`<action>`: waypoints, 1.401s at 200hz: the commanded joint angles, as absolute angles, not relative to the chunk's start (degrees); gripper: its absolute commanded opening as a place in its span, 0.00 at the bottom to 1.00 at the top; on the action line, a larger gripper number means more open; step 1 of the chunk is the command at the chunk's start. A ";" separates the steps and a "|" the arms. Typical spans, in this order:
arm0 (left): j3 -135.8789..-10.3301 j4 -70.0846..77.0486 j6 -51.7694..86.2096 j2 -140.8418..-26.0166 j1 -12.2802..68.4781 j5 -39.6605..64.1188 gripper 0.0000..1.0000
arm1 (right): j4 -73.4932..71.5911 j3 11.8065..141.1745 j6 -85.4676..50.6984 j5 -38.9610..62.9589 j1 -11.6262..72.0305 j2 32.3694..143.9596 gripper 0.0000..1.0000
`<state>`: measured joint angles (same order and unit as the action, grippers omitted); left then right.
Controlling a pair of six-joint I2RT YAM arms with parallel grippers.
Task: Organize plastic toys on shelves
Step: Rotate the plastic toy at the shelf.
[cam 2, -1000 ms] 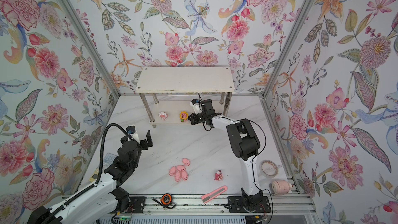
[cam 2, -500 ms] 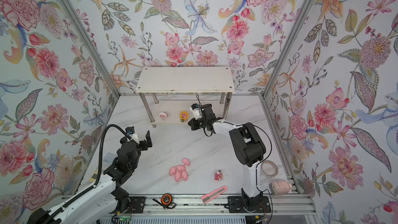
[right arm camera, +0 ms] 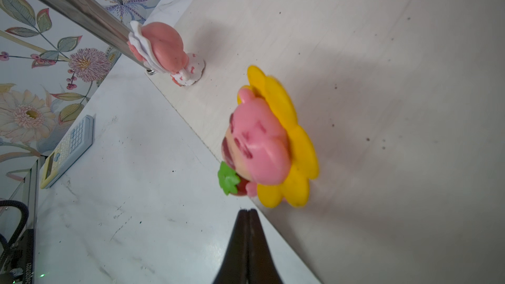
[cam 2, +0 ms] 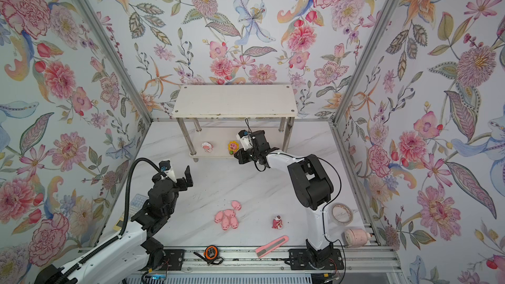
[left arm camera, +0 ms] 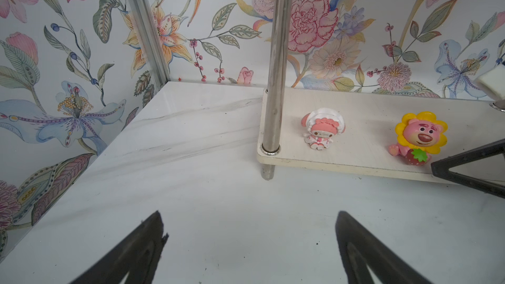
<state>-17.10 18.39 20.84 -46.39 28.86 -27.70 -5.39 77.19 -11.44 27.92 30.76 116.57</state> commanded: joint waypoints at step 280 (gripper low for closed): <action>-16.19 23.57 18.81 -48.66 28.08 -27.45 0.98 | 19.61 60.16 -10.18 0.73 34.12 87.31 0.47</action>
